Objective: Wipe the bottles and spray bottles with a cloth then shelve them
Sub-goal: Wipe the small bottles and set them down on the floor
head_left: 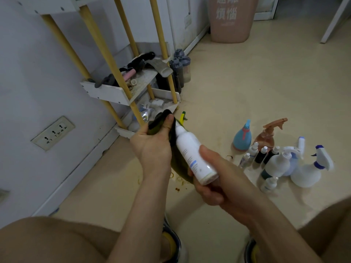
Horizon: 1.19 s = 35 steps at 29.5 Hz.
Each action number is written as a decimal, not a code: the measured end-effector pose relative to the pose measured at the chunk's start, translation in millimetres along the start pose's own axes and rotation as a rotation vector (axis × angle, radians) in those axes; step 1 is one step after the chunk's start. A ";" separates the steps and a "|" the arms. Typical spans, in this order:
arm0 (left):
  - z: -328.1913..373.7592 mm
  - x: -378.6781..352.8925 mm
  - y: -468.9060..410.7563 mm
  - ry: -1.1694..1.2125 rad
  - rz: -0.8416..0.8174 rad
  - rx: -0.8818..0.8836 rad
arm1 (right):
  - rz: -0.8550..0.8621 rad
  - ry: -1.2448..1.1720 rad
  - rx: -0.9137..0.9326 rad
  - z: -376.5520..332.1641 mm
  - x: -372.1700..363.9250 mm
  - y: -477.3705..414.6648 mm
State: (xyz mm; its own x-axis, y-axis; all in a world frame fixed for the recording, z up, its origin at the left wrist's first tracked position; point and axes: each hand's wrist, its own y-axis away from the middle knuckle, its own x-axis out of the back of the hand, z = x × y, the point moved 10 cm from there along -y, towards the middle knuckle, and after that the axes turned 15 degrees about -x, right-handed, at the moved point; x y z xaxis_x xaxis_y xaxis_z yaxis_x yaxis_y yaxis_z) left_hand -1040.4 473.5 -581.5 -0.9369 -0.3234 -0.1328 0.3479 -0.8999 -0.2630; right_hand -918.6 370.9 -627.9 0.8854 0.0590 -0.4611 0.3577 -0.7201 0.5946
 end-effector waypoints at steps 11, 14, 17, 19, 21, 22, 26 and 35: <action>-39.6 -21.3 19.3 0.440 -0.250 0.493 | 0.614 1.166 0.385 -39.7 1.5 19.8; -32.8 -21.3 27.9 0.368 -0.207 0.392 | 0.697 1.287 0.368 -45.8 -7.6 21.9; -35.3 -26.6 56.3 0.253 -0.246 0.381 | 0.821 1.202 0.432 -63.0 -5.6 25.1; -36.8 -30.3 75.2 0.233 -0.299 0.375 | 0.890 1.099 0.472 -72.7 5.0 23.3; -34.6 -31.3 77.8 0.217 -0.325 0.346 | 0.861 1.063 0.442 -71.2 13.4 15.4; -30.9 -32.3 72.1 0.213 -0.324 0.328 | 0.783 1.048 0.408 -65.9 14.3 10.0; -17.2 -40.3 50.8 0.205 -0.326 0.233 | 0.385 0.846 0.304 -40.3 9.4 -0.6; -18.3 -38.7 79.3 -0.045 -0.302 -0.037 | 1.002 0.886 0.547 -53.9 36.4 16.6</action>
State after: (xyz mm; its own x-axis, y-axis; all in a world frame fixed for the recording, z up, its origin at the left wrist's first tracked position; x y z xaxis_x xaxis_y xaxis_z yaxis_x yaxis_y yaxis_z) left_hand -976.0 420.0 -614.7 -0.9984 -0.0564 -0.0015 0.0539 -0.9462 -0.3192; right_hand -864.4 398.4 -599.3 0.6527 -0.3650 0.6639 -0.4889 -0.8723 0.0011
